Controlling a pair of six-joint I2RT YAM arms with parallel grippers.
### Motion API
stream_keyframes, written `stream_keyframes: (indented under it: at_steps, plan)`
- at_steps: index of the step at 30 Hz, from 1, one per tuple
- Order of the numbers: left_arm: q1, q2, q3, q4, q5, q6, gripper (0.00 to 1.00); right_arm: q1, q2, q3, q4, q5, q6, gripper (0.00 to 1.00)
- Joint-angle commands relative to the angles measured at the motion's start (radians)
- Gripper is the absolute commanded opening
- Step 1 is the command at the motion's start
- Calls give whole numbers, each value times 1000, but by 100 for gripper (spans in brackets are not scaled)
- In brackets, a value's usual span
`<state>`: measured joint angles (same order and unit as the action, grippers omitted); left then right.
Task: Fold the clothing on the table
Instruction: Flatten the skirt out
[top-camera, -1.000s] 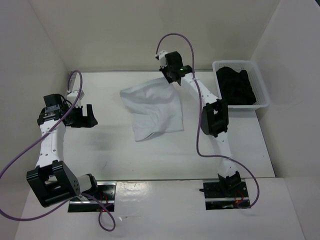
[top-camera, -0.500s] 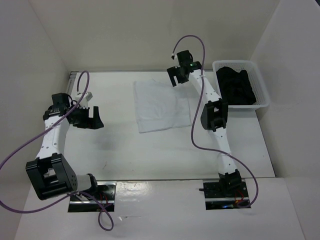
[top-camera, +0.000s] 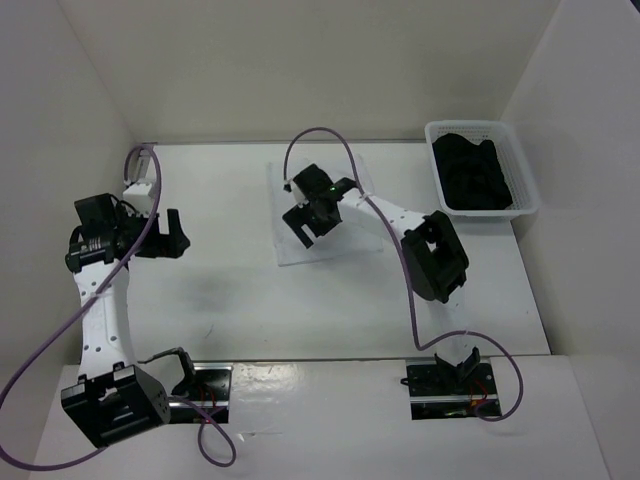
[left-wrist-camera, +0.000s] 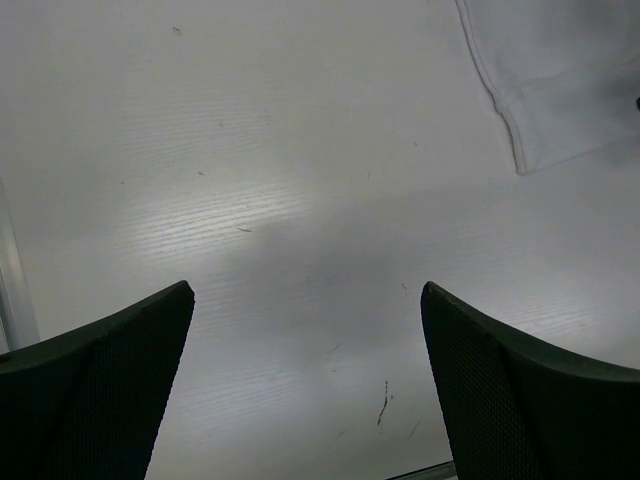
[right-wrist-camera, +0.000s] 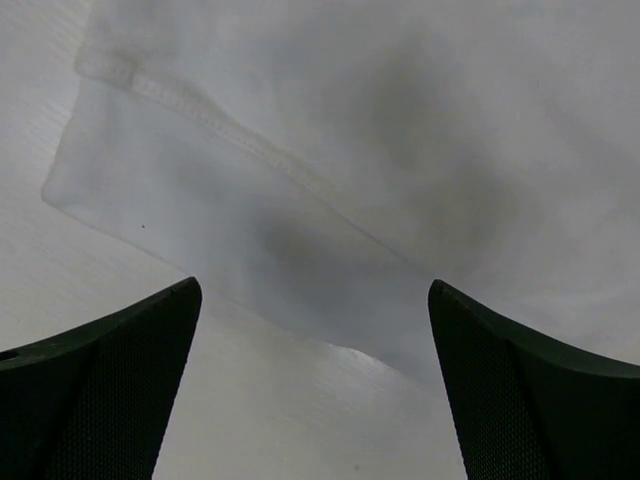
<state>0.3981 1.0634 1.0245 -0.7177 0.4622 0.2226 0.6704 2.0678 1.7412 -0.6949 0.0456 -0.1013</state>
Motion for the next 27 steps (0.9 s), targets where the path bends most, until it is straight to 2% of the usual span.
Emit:
stream_keyframes:
  at_steps: [1, 14, 18, 27]
  plan:
    - [13, -22, 5, -2, -23, -31, 100, -3, -8, -41, 118, 80, 92, 98]
    - [31, -31, -14, 18, -23, -40, 100, 60, 144, -3, 167, 170, 121, 98]
    - [31, -31, -14, 18, -23, -40, 100, 124, 189, -3, 167, 201, 141, 98]
    - [31, -31, -14, 18, -23, -40, 100, 294, 153, -68, 176, 192, 213, 98]
